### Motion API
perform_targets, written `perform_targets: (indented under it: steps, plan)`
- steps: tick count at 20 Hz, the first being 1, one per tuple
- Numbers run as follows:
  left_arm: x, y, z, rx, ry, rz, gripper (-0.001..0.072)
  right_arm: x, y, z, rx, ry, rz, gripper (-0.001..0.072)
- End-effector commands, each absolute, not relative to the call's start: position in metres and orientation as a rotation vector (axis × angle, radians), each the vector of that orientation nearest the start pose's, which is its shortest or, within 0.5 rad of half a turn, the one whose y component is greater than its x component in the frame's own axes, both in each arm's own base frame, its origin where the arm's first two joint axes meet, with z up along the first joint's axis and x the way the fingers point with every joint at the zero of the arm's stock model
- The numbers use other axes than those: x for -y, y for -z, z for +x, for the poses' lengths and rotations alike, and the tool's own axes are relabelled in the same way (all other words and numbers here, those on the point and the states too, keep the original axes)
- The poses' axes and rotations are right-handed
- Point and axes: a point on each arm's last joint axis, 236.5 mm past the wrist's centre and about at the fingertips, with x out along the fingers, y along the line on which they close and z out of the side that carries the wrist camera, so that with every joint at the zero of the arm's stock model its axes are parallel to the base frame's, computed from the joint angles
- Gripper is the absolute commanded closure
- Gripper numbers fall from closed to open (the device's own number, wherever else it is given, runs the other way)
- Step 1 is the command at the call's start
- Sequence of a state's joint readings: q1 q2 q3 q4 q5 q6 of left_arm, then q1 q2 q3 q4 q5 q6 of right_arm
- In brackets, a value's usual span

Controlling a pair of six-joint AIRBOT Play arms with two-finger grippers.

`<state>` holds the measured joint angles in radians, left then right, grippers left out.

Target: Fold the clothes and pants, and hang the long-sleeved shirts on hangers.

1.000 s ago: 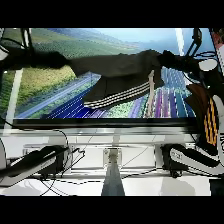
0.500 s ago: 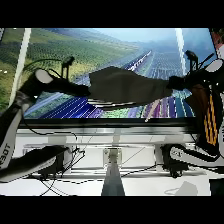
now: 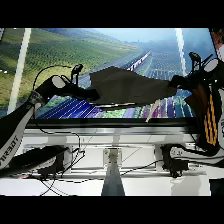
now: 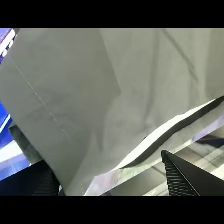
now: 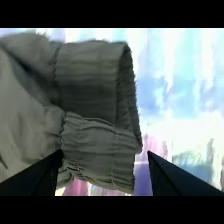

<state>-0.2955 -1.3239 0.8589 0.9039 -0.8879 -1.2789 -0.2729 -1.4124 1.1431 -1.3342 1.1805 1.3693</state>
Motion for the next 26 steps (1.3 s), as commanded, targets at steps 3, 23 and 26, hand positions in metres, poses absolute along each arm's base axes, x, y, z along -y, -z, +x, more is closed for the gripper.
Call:
perform_targets:
  steps: [3,23,26]
  plan:
    - [0.215,0.059,0.318,-1.309,0.580,-0.268,0.0012,0.047,0.055,0.369,-1.583,-0.152,0.460,0.0122]
    - [0.198,0.071,0.362,-1.196,0.486,-0.248,0.0012,-0.160,0.086,0.397,-1.438,-0.790,0.423,0.0665]
    - [0.178,0.028,0.387,-1.074,0.463,-0.235,0.0011,-0.149,0.035,0.433,-1.280,-0.725,0.346,0.0670]
